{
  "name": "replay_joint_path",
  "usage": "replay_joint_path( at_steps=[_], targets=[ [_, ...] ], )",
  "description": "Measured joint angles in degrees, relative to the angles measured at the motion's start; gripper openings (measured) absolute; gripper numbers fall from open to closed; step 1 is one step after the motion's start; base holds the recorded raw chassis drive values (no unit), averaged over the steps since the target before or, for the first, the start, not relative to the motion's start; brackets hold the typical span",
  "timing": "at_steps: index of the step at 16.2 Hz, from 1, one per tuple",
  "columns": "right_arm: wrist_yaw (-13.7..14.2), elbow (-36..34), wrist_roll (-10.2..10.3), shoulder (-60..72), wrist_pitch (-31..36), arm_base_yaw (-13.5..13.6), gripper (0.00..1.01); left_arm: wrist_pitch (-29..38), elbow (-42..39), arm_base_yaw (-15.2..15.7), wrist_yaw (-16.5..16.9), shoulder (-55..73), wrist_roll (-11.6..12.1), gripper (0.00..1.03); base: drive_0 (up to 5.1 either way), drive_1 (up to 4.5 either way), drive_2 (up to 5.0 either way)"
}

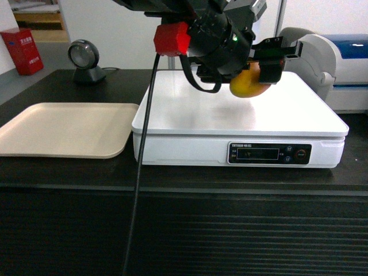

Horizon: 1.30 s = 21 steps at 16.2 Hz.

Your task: Place dark red mango on scale at checkout

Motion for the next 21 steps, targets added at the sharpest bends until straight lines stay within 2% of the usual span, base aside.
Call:
replay_joint_path(
  at_steps=[5, 6, 7, 9, 10, 13, 18, 21],
  targets=[
    [0.0, 0.0, 0.0, 0.02, 0.0, 0.0, 0.98, -6.25, 8.24, -0.98, -1.84, 5.05, -4.74, 0.61, 0.0, 0.0, 0.0],
    [0.0, 0.0, 0.0, 0.02, 0.0, 0.0, 0.98, -7.32, 9.97, -0.94, -3.21, 6.6, -5.92, 0.61, 0.0, 0.0, 0.0],
    [0.0, 0.0, 0.0, 0.02, 0.0, 0.0, 0.98, -11.74, 14.6, -0.85, -5.9, 9.94, -8.46, 0.61, 0.0, 0.0, 0.0],
    [0.0, 0.0, 0.0, 0.0, 0.0, 0.0, 0.98, -13.86, 17.18, -0.74, -7.69, 10.58, -9.46, 0.61, 0.0, 0.0, 0.0],
    [0.0, 0.0, 0.0, 0.02, 0.02, 0.0, 0.98, -13.9, 18.25, -0.87, -8.76, 10.75, -9.92, 0.65, 0.0, 0.0, 0.0],
    [0.02, 0.0, 0.0, 0.02, 0.0, 0.0, 0.98, -15.63, 20.2, -1.18, -9.51, 11.5, -10.12, 0.97, 0.0, 0.0, 0.0],
    [0.0, 0.0, 0.0, 0.02, 0.0, 0.0, 0.98, -14.19, 20.15, -1.64, -9.51, 11.58, -10.05, 0.98, 0.0, 0.0, 0.0],
    [0.0, 0.0, 0.0, 0.0, 0.0, 0.0, 0.98, -11.3, 17.81, -1.64, -9.9, 11.08, -8.44, 0.98, 0.0, 0.0, 0.0]
  ],
)
